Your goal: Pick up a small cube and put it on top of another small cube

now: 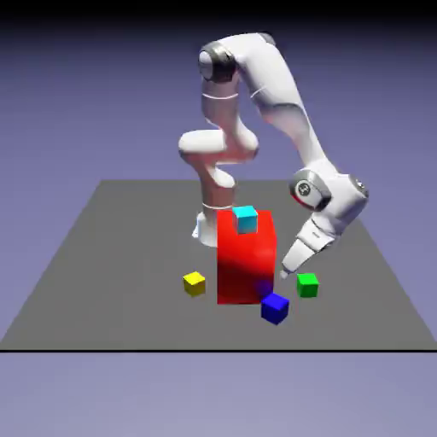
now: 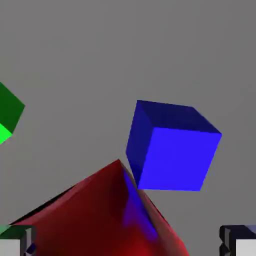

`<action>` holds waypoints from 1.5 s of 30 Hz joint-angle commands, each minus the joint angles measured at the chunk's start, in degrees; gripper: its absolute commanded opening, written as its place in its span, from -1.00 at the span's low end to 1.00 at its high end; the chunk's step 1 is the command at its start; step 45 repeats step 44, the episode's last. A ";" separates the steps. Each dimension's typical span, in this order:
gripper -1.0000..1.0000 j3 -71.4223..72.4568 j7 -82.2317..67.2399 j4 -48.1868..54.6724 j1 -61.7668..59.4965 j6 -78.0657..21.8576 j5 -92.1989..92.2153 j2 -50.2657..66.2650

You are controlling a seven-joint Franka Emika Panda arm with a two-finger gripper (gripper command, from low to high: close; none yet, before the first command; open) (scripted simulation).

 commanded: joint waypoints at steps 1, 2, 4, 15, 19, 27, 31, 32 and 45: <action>0.00 1.28 0.08 1.19 0.20 -2.41 -1.41 2.08; 0.00 2.56 0.17 2.37 0.41 -4.81 -2.83 4.16; 0.00 5.12 0.33 4.75 0.81 -9.62 -5.65 8.31; 0.00 19.20 1.25 17.79 3.05 -36.06 -21.20 31.15; 0.00 17.02 3.05 14.70 0.59 -33.53 -26.77 35.02; -1.00 14.51 -0.03 23.66 2.19 -38.58 -15.73 30.80; -1.00 6.21 -1.95 30.51 0.72 -39.12 -6.13 27.67; -1.00 4.13 -2.44 32.23 0.35 -39.26 -3.73 26.88; 1.00 -1.67 -2.07 29.47 -2.97 -33.45 0.65 24.83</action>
